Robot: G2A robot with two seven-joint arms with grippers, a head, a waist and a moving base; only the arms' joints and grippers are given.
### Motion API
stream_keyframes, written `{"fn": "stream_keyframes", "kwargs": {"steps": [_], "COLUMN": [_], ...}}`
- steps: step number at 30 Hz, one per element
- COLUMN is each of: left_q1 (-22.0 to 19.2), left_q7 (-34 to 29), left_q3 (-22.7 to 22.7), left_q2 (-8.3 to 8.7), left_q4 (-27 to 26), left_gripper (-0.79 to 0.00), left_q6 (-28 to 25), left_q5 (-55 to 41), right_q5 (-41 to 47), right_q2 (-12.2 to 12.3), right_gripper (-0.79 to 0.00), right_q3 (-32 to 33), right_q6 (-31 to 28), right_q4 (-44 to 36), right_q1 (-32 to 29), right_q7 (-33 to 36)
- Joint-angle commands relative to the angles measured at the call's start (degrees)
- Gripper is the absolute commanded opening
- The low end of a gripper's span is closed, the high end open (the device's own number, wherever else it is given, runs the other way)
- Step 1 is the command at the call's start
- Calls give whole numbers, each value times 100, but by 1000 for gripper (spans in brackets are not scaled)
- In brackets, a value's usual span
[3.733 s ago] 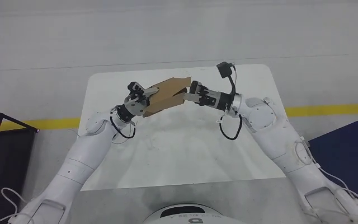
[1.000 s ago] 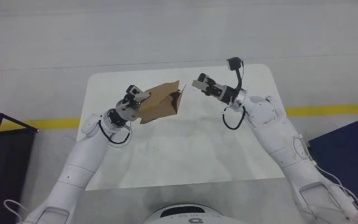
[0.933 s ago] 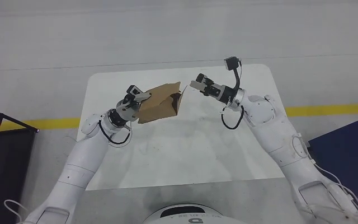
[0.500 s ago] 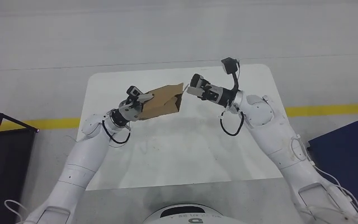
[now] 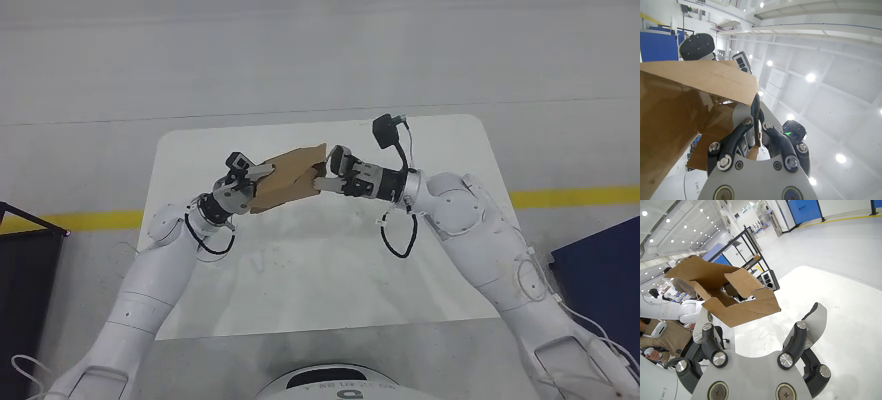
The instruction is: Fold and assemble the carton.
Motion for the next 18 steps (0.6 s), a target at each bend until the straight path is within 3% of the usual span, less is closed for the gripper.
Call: {"fn": "stream_keyframes", "kwargs": {"steps": [1,18], "left_q1": [20,35], "left_q7": [-31,-157], "left_q3": [-38,-79], "left_q2": [1,-46], "left_q4": [13,7], "left_gripper": [-785,-785], "left_q6": [15,79], "left_q5": [-8,36], "right_q5": [138,-186], "right_q2": [-2,-35], "right_gripper": [0,0], "right_q3": [45,-17], "right_q6": [-134,335], "right_q4": [82,87], "right_q1": [-19,24], "right_q7": [-91,-105]}}
